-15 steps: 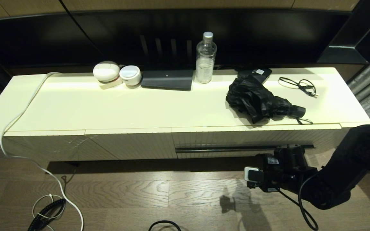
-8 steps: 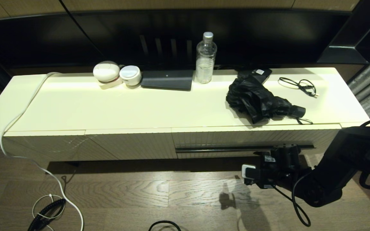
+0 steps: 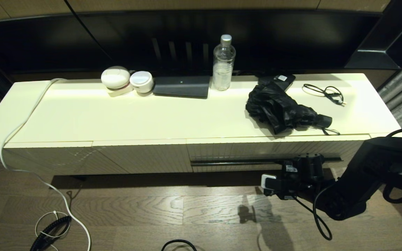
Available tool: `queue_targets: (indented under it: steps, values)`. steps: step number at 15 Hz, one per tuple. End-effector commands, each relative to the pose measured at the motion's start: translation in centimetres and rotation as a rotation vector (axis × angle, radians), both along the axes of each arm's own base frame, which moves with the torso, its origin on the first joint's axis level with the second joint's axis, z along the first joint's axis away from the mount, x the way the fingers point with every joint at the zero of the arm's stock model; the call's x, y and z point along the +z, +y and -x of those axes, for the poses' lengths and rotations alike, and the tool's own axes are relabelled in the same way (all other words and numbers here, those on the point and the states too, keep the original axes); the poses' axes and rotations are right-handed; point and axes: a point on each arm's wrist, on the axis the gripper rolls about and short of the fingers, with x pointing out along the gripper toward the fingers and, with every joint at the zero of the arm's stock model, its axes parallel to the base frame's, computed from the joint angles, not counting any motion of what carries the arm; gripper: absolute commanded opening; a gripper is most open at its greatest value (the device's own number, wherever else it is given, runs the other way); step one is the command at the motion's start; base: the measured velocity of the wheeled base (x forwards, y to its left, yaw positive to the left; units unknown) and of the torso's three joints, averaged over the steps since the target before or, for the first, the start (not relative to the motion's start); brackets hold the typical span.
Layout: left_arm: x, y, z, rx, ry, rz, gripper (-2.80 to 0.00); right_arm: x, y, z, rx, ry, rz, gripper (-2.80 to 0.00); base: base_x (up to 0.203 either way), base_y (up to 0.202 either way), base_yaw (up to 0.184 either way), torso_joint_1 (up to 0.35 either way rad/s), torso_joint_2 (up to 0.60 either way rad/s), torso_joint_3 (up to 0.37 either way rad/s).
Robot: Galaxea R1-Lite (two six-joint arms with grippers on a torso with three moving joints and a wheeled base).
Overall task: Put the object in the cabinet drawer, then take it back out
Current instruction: Open the drawer
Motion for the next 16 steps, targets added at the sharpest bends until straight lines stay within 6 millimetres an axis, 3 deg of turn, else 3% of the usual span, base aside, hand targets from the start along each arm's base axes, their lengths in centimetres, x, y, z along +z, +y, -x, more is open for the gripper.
queue_targets:
  steps: [1, 10, 16]
  values:
    - [0.0, 0.0, 0.0, 0.001, -0.002, 0.001, -2.8, 0.0, 0.0, -0.2, 0.004, -0.012, 0.006, 0.0, 0.0, 0.0, 0.0, 0.0, 0.0, 0.0]
    - [0.0, 0.0, 0.0, 0.001, -0.002, 0.001, -2.8, -0.8, 0.2, -2.7, -0.01, -0.066, -0.012, 0.0, 0.0, 0.0, 0.0, 0.0, 0.0, 0.0]
    - [0.0, 0.0, 0.0, 0.001, -0.002, 0.001, -2.8, -1.8, -0.1, -2.4, -0.016, -0.036, -0.003, 0.0, 0.0, 0.0, 0.0, 0.0, 0.0, 0.0]
